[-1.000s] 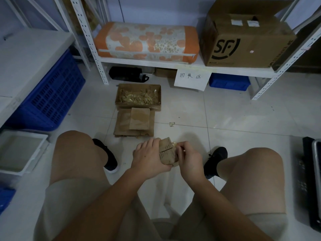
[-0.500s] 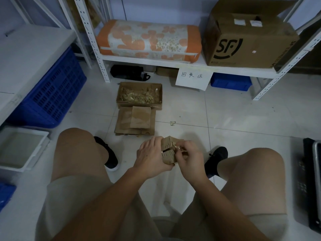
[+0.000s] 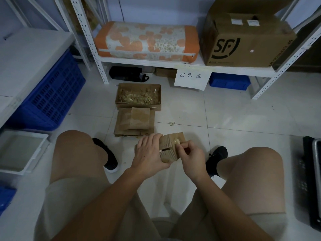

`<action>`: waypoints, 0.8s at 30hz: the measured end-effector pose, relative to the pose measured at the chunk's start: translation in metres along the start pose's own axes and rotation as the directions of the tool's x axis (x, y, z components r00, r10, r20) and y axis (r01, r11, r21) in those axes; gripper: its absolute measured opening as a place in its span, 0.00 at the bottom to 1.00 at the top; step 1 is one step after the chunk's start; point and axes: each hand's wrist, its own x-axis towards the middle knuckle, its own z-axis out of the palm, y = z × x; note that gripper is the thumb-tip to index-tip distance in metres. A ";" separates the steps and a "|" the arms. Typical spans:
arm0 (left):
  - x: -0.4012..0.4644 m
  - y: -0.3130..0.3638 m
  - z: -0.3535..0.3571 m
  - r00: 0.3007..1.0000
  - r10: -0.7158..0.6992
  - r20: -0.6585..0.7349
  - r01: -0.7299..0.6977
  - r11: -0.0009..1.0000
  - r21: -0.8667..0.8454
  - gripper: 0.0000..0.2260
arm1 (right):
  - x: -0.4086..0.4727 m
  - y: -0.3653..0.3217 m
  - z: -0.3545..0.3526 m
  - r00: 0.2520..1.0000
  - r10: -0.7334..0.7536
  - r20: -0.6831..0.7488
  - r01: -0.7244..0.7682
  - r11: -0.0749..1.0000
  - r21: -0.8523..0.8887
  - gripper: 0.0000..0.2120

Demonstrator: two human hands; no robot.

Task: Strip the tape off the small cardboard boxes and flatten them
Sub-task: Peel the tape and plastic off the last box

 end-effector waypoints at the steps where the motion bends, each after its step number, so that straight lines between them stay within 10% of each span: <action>1: 0.000 0.002 0.000 1.000 0.011 -0.006 -0.011 1.000 -0.011 0.42 | 0.000 0.000 0.000 0.999 -0.003 -0.038 0.002 1.000 -0.024 0.08; 8: -0.001 0.004 0.000 0.999 0.051 -0.007 -0.051 0.994 -0.094 0.41 | -0.002 -0.003 -0.002 0.977 -0.055 -0.206 0.030 0.992 -0.123 0.08; 18: -0.002 0.001 -0.002 0.999 0.005 -0.049 -0.012 0.991 -0.133 0.40 | -0.004 -0.003 -0.001 0.940 -0.338 -0.038 0.333 0.937 -0.103 0.10; 24: 0.001 0.000 -0.003 0.998 0.027 -0.061 -0.035 0.992 -0.125 0.42 | -0.004 -0.011 -0.005 0.993 -0.107 -0.047 0.111 0.990 0.090 0.07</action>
